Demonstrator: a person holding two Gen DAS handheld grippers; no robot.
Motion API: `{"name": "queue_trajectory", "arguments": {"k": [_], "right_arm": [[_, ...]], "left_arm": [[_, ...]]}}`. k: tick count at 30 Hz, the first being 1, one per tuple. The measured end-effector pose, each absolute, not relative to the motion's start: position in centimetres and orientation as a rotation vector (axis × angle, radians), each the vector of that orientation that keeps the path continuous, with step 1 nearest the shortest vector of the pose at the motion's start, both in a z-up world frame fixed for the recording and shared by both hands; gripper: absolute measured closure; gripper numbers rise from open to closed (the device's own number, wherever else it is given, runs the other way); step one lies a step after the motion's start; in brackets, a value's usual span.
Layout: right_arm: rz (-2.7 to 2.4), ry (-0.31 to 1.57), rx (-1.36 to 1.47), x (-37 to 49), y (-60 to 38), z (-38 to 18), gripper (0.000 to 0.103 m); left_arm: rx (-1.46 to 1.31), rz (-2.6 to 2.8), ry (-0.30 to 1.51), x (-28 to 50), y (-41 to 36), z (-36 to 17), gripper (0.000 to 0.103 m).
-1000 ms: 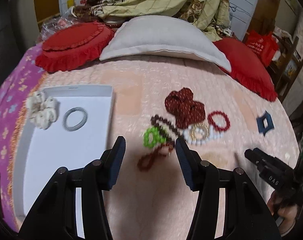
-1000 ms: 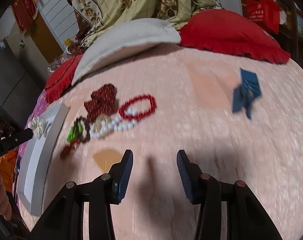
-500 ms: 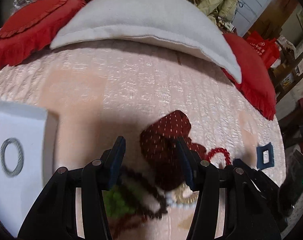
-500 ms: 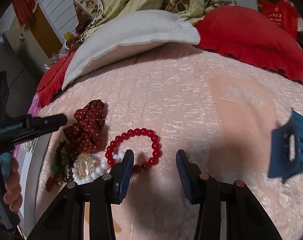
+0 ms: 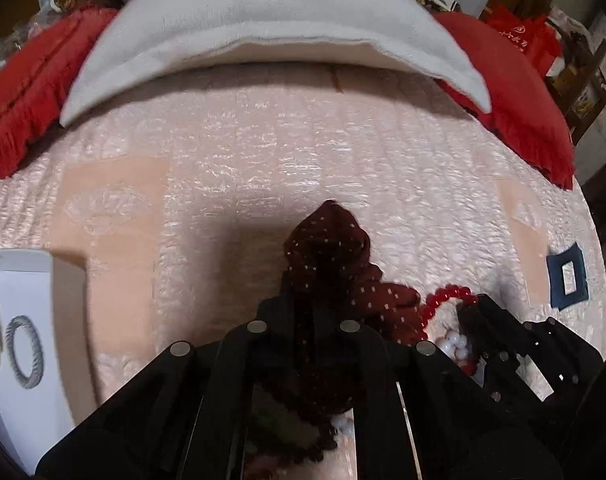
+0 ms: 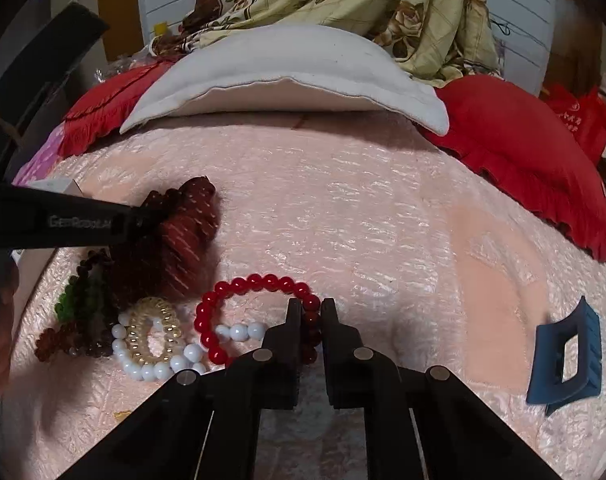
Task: Organize jewelry
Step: 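Grasp the dark red polka-dot scrunchie with the left gripper while the right gripper reaches the red bead bracelet, then close the right gripper on the red bead bracelet and lift it while the left gripper holds the scrunchie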
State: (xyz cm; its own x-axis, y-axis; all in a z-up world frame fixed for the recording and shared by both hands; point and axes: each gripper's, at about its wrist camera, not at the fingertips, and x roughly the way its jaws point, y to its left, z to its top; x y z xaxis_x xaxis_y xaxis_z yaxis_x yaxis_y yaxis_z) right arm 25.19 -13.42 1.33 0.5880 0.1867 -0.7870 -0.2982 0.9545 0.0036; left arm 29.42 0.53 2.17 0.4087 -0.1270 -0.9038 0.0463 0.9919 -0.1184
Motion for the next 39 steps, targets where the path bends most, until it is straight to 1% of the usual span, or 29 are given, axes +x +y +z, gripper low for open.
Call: {"name": "queue_trajectory", "arguments": {"k": [7,13,19,22,26,31,33,35,36,37,38,39], "right_arm": [[0.286,0.886,0.046,22.4,-16.4,3.5,0.095],[0.287,0.848,0.112,18.0,-18.4,6.1,0.095],[0.295,0.843,0.169,12.7,-20.2,7.4,0.095],[0.313,0.858,0.228,9.8,-21.4,7.4,0.095],[0.333,0.875,0.319,6.8,-23.1,6.8,0.095],[0.234,0.913,0.280,5.9,-24.6,5.1,0.095],[0.197,0.936,0.278,6.0,-25.4,4.3,0.095],[0.172,0.956,0.288,6.0,-26.3,3.8,0.094],[0.166,0.959,0.291,5.9,-26.6,3.6,0.091],[0.152,0.959,0.285,5.7,-26.9,3.5,0.088],[0.146,0.958,0.281,5.7,-27.2,3.5,0.076],[0.139,0.956,0.277,5.6,-27.4,3.4,0.064]], "left_arm": [[-0.068,-0.120,1.040,23.9,1.0,6.9,0.098],[-0.066,-0.170,0.935,16.9,0.3,12.0,0.098],[-0.055,-0.199,0.881,11.0,-0.8,14.0,0.098],[-0.047,-0.226,0.897,8.2,-1.4,13.6,0.098],[-0.098,-0.261,0.976,5.4,-1.7,10.7,0.098],[-0.107,-0.205,1.124,4.6,-1.7,4.4,0.098],[-0.090,-0.167,1.137,4.4,-1.5,3.3,0.098],[-0.099,-0.163,1.129,4.2,-1.4,3.3,0.096],[-0.106,-0.165,1.120,4.1,-1.4,3.5,0.090],[-0.117,-0.173,1.107,3.9,-1.3,3.8,0.083],[-0.128,-0.179,1.091,3.8,-1.1,4.1,0.078],[-0.138,-0.180,1.073,3.6,-0.9,4.5,0.072]]}}
